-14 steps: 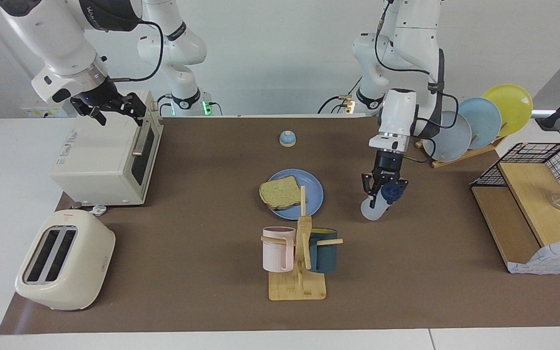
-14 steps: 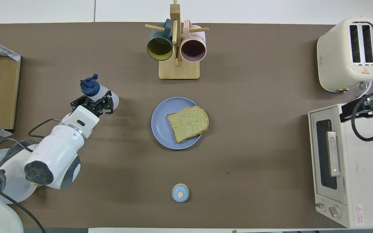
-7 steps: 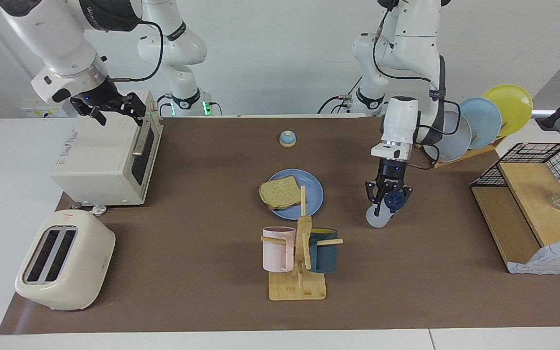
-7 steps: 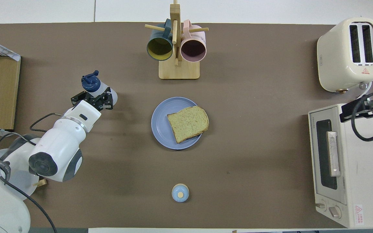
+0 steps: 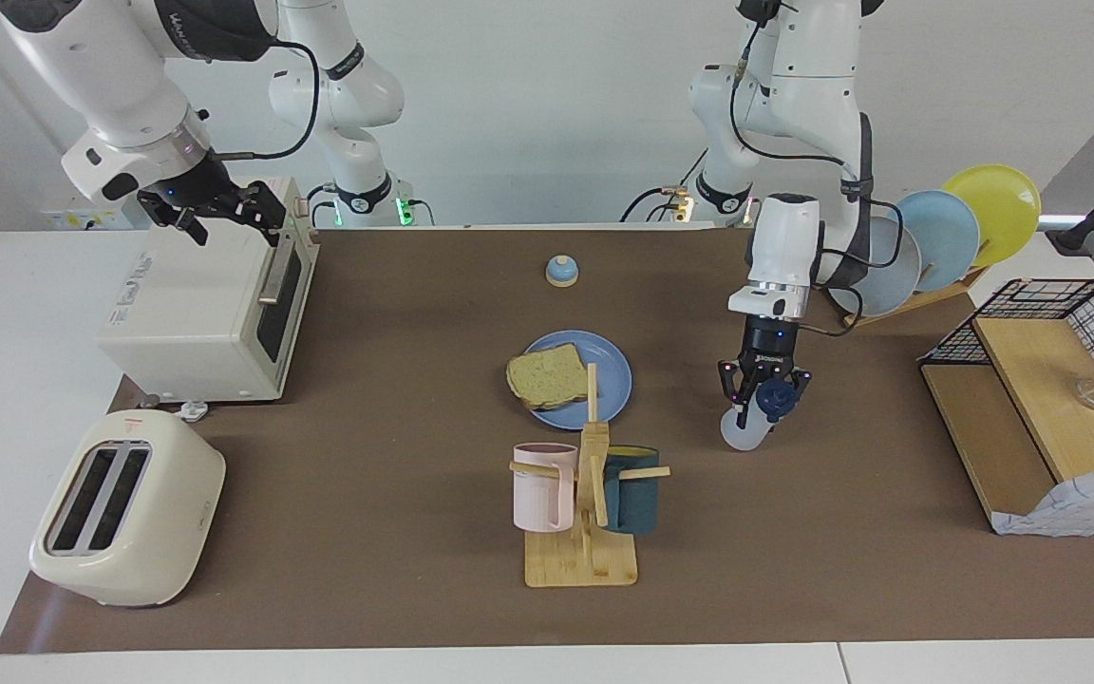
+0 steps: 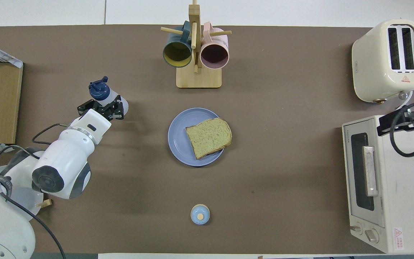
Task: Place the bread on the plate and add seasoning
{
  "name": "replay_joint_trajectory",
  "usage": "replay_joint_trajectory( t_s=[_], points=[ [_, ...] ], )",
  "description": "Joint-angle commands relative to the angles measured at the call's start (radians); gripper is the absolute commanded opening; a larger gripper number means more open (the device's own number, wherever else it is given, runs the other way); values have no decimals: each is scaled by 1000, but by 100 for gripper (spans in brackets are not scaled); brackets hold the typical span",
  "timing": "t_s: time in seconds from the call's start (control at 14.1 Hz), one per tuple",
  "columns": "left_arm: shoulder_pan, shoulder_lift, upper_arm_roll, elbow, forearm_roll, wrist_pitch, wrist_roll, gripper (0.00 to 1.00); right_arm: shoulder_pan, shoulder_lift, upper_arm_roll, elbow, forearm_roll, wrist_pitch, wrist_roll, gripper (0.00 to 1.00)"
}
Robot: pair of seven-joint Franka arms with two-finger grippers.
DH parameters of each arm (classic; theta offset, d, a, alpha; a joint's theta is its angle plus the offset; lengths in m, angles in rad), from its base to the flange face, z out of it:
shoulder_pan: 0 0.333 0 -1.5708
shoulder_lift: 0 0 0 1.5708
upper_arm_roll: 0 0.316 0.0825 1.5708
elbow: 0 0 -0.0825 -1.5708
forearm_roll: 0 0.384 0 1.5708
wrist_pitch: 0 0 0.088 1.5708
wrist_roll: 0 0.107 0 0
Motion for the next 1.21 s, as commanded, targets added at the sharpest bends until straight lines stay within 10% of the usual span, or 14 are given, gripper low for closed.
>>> replay_joint_trajectory(
  t_s=[0.0, 1.13],
  points=[
    [-12, 31, 15, 29, -4, 26, 14, 0, -15, -22, 8, -23, -5, -3, -30, 100],
    [-12, 38, 17, 26, 2, 29, 14, 59, -15, -22, 8, -23, -5, -3, -30, 100]
  ],
)
